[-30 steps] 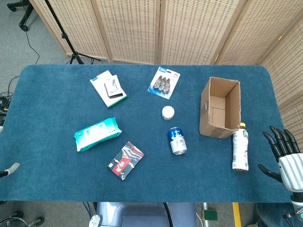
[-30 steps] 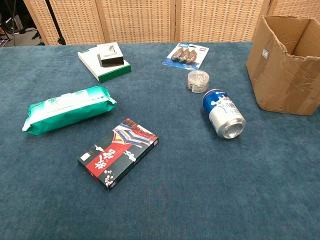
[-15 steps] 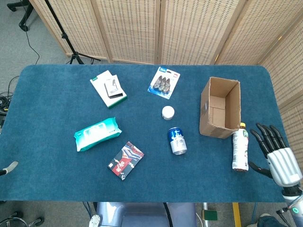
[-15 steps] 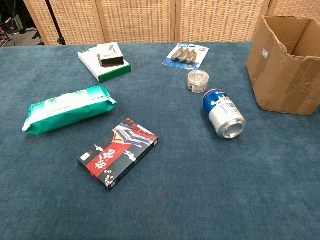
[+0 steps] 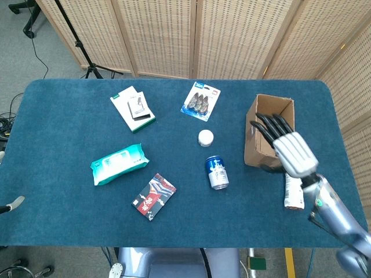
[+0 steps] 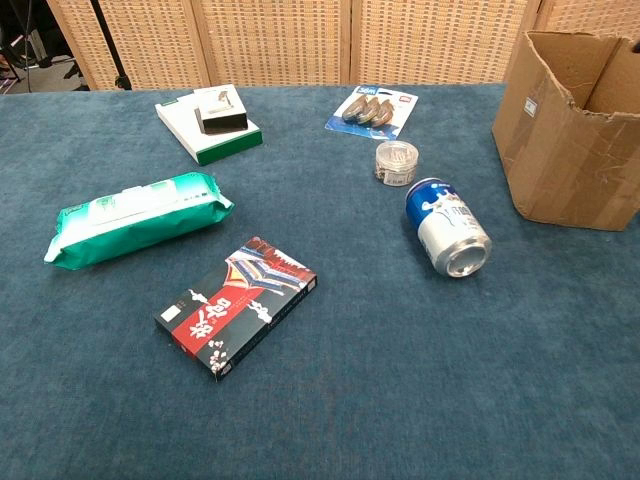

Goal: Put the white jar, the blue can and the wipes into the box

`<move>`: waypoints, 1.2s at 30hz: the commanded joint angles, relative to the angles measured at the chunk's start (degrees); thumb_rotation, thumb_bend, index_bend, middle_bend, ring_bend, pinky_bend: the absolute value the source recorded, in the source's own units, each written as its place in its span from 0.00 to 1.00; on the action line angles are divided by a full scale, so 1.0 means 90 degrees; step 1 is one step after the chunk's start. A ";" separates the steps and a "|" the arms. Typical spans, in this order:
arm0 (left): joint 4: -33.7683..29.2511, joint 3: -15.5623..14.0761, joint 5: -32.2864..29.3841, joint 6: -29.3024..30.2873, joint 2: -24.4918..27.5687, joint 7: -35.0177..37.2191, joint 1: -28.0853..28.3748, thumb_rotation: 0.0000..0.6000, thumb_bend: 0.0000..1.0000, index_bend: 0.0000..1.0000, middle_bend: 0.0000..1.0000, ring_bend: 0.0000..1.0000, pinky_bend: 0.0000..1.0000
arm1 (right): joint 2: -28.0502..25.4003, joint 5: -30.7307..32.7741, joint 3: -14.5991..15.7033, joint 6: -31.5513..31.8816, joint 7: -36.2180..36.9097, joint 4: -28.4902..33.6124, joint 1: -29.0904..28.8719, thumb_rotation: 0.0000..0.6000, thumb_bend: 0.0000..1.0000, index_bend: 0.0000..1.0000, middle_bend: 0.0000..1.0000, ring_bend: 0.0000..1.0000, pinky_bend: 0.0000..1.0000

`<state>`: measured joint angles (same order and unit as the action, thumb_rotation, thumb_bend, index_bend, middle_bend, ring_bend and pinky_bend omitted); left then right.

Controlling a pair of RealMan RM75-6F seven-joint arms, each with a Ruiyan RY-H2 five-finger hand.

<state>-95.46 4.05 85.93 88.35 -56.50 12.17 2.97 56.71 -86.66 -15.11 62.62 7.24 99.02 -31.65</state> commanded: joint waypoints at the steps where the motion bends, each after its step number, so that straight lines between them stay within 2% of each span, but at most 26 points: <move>1: 0.0003 0.0048 -0.0143 -0.0147 0.0000 -0.0026 0.0070 1.00 0.00 0.00 0.00 0.00 0.00 | 0.0423 0.1612 -0.0664 -0.1539 -0.0898 -0.0165 -0.1386 1.00 0.00 0.00 0.00 0.00 0.00; 6: -0.0015 0.0145 -0.0419 -0.0398 0.0018 -0.0037 0.0182 1.00 0.00 0.00 0.00 0.00 0.00 | 0.1293 0.3165 -0.0808 -0.2168 -0.2068 -0.0937 -0.2437 1.00 0.00 0.00 0.01 0.00 0.01; 9: -0.0025 0.0207 -0.0569 -0.0451 0.0022 -0.0068 0.0205 1.00 0.00 0.00 0.00 0.00 0.00 | 0.1913 0.3918 -0.0680 -0.2272 -0.2683 -0.1582 -0.2935 1.00 0.00 0.02 0.04 0.00 0.07; 14: -0.0036 0.0266 -0.0804 -0.0606 0.0004 -0.0164 0.0258 1.00 0.00 0.00 0.00 0.00 0.00 | 0.2805 0.4745 -0.0393 -0.2419 -0.3308 -0.2590 -0.3498 1.00 0.00 0.08 0.10 0.03 0.17; 19: -0.0053 0.0310 -0.0935 -0.0701 -0.0024 -0.0286 0.0310 1.00 0.00 0.00 0.00 0.00 0.00 | 0.3468 0.5069 -0.0172 -0.2578 -0.3520 -0.3378 -0.3769 1.00 0.00 0.16 0.17 0.11 0.26; 27: -0.0010 0.0386 -0.1194 -0.0929 -0.0052 -0.0380 0.0410 1.00 0.00 0.00 0.00 0.00 0.00 | 0.4423 0.5438 0.0031 -0.3254 -0.3421 -0.4782 -0.4055 1.00 0.00 0.15 0.18 0.12 0.26; 36: 0.0044 0.0444 -0.1385 -0.1078 -0.0059 -0.0399 0.0465 1.00 0.00 0.00 0.00 0.00 0.00 | 0.5137 0.5328 0.0151 -0.3911 -0.3162 -0.6097 -0.4208 1.00 0.01 0.19 0.20 0.14 0.26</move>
<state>-95.12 8.00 73.57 78.74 -57.00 8.63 7.10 101.04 -38.34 -14.17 29.34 -22.22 46.81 -68.94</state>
